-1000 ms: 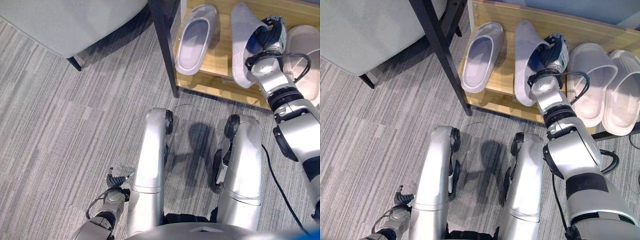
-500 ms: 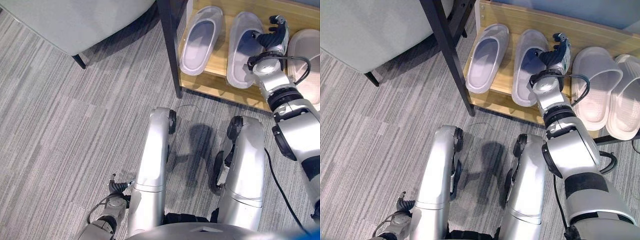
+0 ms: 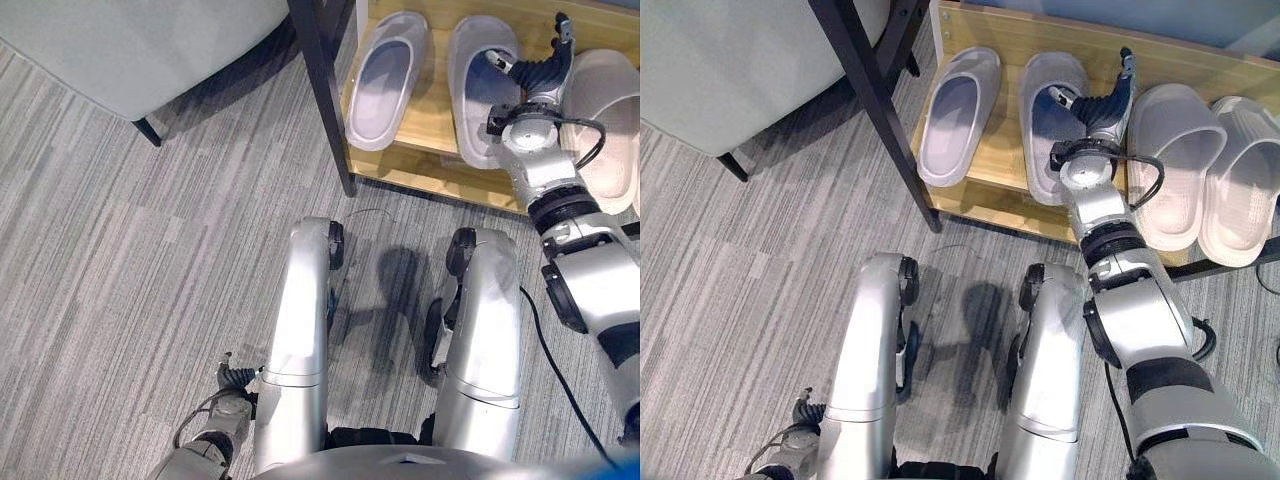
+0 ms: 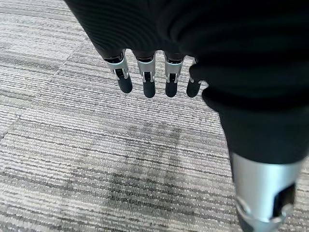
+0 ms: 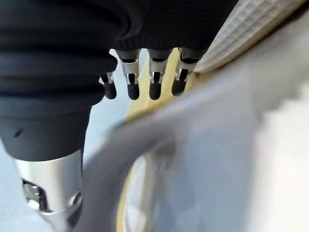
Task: Arrange the slippers neatly on the shoe rack.
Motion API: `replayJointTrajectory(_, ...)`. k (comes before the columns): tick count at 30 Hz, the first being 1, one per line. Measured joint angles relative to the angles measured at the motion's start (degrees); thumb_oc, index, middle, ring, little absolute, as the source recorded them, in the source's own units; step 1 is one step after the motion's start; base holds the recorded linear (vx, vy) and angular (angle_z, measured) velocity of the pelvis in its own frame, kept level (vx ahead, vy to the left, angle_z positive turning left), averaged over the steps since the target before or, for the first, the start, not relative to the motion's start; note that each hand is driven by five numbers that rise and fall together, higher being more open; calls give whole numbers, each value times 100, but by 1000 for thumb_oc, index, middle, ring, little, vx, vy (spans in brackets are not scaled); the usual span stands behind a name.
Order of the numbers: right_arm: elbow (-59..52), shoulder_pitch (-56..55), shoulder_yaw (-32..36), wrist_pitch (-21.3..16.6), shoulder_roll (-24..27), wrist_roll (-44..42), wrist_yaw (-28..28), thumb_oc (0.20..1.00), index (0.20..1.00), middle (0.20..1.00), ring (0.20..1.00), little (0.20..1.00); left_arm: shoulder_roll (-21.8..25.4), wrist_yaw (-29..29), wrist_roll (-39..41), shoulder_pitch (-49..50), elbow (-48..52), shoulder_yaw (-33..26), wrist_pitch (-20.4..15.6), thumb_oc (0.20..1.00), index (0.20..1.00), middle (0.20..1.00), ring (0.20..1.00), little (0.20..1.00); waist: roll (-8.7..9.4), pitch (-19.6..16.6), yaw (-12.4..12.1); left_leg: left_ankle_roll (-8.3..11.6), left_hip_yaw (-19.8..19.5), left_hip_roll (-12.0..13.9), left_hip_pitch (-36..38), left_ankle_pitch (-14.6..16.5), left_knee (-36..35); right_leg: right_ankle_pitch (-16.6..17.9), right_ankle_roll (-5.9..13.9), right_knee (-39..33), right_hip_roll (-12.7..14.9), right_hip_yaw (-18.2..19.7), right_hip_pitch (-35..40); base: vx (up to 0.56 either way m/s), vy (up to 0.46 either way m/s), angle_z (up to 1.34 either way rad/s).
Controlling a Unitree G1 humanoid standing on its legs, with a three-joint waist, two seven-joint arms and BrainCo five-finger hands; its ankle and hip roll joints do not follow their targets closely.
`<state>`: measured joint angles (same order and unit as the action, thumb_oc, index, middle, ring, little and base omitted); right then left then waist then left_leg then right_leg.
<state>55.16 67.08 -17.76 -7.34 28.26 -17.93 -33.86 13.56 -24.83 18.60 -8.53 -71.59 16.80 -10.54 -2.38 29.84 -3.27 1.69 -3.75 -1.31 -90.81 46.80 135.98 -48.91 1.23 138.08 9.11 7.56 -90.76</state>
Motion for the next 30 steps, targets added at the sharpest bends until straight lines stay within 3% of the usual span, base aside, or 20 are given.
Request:
replayJointTrajectory(6, -974, -1106, 167, -167, 31, 64, 154, 1000, 1000, 1000, 1000, 1000, 3, 71, -45, -85, 127, -2, 11, 1000, 1000, 1000, 1000, 1000, 4, 2, 59, 28, -2, 1, -32, 15, 22, -4, -7, 1, -13, 2, -40, 1, -2, -1)
replayJointTrajectory(12, -943, -1083, 194, -208, -20, 129, 159, 1000, 1000, 1000, 1000, 1000, 2, 81, -189, -149, 185, -1, 22, 1000, 1000, 1000, 1000, 1000, 10, 6, 78, 31, -6, 15, -33, 16, 30, -4, -8, 6, -24, -1, -48, 0, 0, 0)
replayJointTrajectory(15, -1714, -1632, 554, -256, -263, 144, 149, 1000, 1000, 1000, 1000, 1000, -37, 123, -190, -145, 175, -125, 93, 1000, 1000, 1000, 1000, 1000, 20, 14, 99, 42, -12, 19, -33, 26, 32, -4, -5, 5, -40, -5, -51, 0, 0, 0)
replayJointTrajectory(24, -2169, -1789, 610, -223, -450, 381, 104, 1000, 1000, 1000, 1000, 1000, -64, 207, -229, -195, 192, -234, 167, 1000, 1000, 1000, 1000, 1000, 27, 65, 247, 54, -34, 26, -27, 45, 98, -4, -3, 58, -70, -4, -49, -10, -3, -1)
replayJointTrajectory(30, -3172, -2618, 790, -240, -639, 533, 117, 1000, 1000, 1000, 1000, 1000, -88, 240, -241, -209, 230, -358, 271, 1000, 1000, 1000, 1000, 1000, 37, 104, 302, 88, -31, 29, -29, 60, 95, -9, 8, 57, -82, -1, -66, 0, 0, 0)
